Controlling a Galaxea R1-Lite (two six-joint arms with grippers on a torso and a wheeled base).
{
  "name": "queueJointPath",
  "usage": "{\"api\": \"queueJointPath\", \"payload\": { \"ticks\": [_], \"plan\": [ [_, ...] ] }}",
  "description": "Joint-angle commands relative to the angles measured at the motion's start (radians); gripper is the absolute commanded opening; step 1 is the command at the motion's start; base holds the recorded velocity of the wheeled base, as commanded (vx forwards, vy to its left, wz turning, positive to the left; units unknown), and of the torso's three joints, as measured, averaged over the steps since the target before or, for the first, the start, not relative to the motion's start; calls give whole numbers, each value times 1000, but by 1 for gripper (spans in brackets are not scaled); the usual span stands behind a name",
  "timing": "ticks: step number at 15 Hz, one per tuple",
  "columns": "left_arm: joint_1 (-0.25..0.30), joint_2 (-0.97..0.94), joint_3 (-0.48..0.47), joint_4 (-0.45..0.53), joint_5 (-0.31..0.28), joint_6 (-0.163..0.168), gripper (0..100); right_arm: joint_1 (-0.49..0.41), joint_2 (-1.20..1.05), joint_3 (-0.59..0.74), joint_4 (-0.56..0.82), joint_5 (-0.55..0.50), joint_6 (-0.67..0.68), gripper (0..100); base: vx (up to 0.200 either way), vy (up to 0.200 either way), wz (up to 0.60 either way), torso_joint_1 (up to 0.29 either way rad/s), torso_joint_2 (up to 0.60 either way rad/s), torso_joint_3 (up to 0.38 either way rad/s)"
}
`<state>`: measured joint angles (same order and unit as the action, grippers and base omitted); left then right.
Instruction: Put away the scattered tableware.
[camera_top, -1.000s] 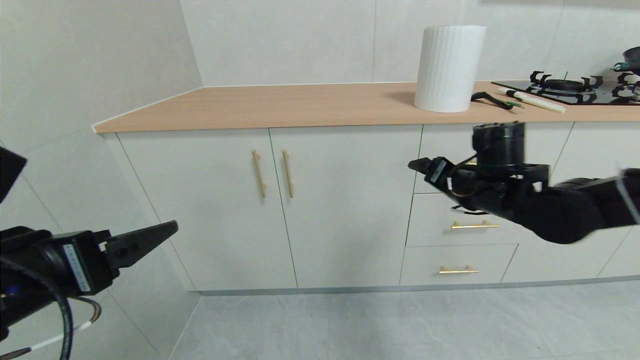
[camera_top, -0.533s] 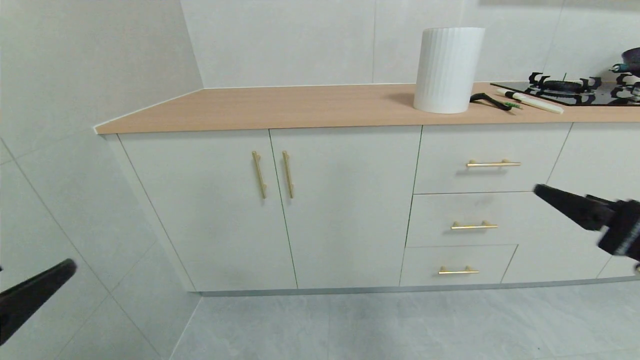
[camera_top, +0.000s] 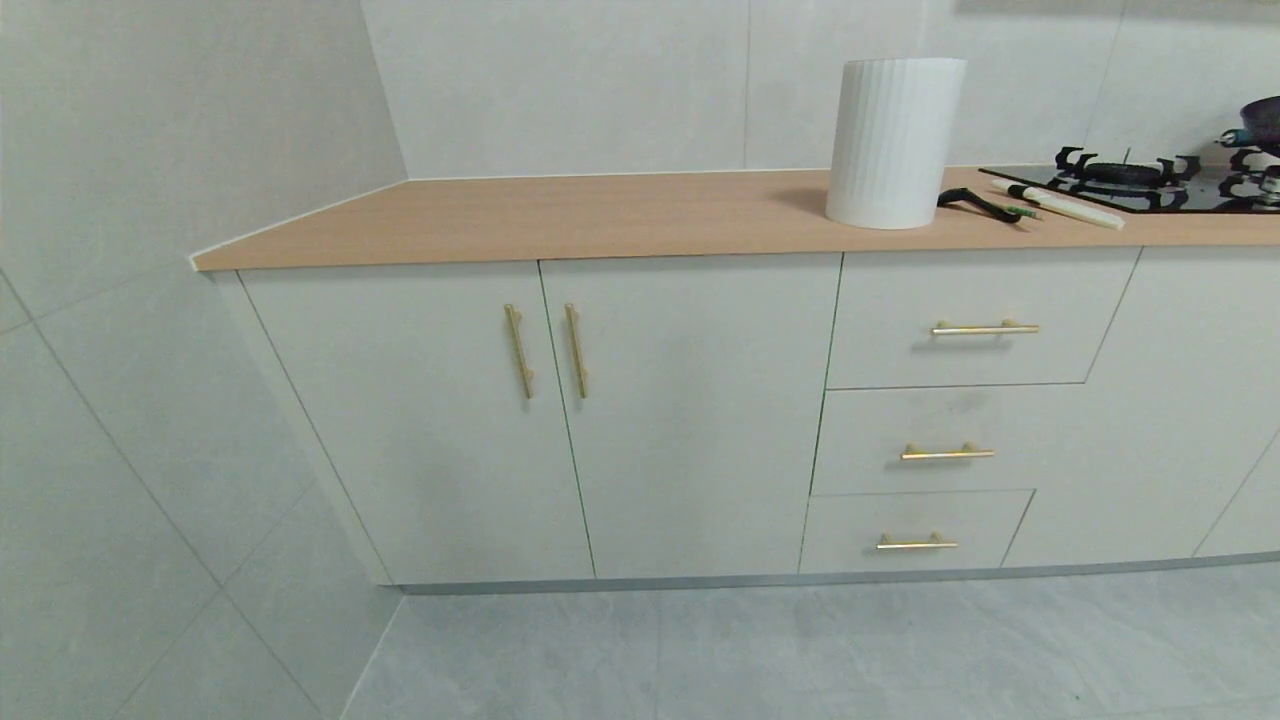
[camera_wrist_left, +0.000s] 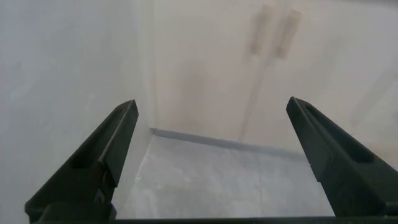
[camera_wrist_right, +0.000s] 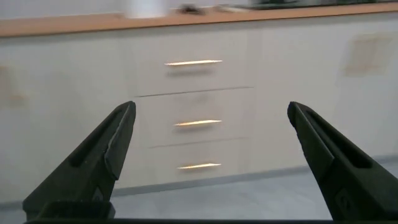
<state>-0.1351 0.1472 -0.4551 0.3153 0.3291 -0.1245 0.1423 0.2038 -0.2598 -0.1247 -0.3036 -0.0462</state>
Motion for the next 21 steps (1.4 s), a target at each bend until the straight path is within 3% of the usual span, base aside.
{"api": "queueJointPath", "payload": {
  "ticks": [1, 2, 3, 5, 6, 7, 8, 9, 10, 12, 13, 15, 21],
  "plan": [
    [86, -66, 29, -1, 4, -1, 100, -112, -132, 17, 27, -2, -18, 100, 0, 0, 0, 0, 0, 0],
    [121, -113, 47, 2, -18, 19, 100, -145, -173, 27, 63, 44, -20, 100, 0, 0, 0, 0, 0, 0],
    [134, -147, 81, 1, -53, 60, 100, -148, -201, 37, 112, 87, -20, 100, 0, 0, 0, 0, 0, 0],
    [134, -147, 113, -5, -35, 60, 100, -148, -201, 105, 102, 95, -15, 100, 0, 0, 0, 0, 0, 0],
    [134, -147, 138, -9, -42, 68, 100, -148, -201, 149, 86, 109, -20, 100, 0, 0, 0, 0, 0, 0],
    [134, -147, 167, -28, -90, 75, 100, -148, -201, 228, 65, 172, -20, 100, 0, 0, 0, 0, 0, 0],
    [134, -147, 167, -28, -90, 75, 100, -148, -201, 228, 65, 172, -20, 100, 0, 0, 0, 0, 0, 0],
    [134, -147, 213, -68, -170, 78, 100, -148, -201, 260, 34, 241, -18, 100, 0, 0, 0, 0, 0, 0],
    [134, -147, 273, -116, -179, 88, 100, -148, -201, 260, 60, 274, -14, 100, 0, 0, 0, 0, 0, 0],
    [134, -147, 412, -263, -183, 144, 100, -148, -201, 260, 59, 333, -14, 100, 0, 0, 0, 0, 0, 0],
    [134, -147, 429, -311, -202, 143, 100, -148, -201, 260, 59, 353, -15, 100, 0, 0, 0, 0, 0, 0],
    [134, -147, 454, -317, -252, 158, 100, -148, -202, 260, 79, 360, -35, 100, 0, 0, 0, 0, 0, 0],
    [132, -147, 455, -317, -262, 157, 100, -145, -201, 260, 103, 354, -38, 100, 0, 0, 0, 0, 0, 0]
  ]
}}
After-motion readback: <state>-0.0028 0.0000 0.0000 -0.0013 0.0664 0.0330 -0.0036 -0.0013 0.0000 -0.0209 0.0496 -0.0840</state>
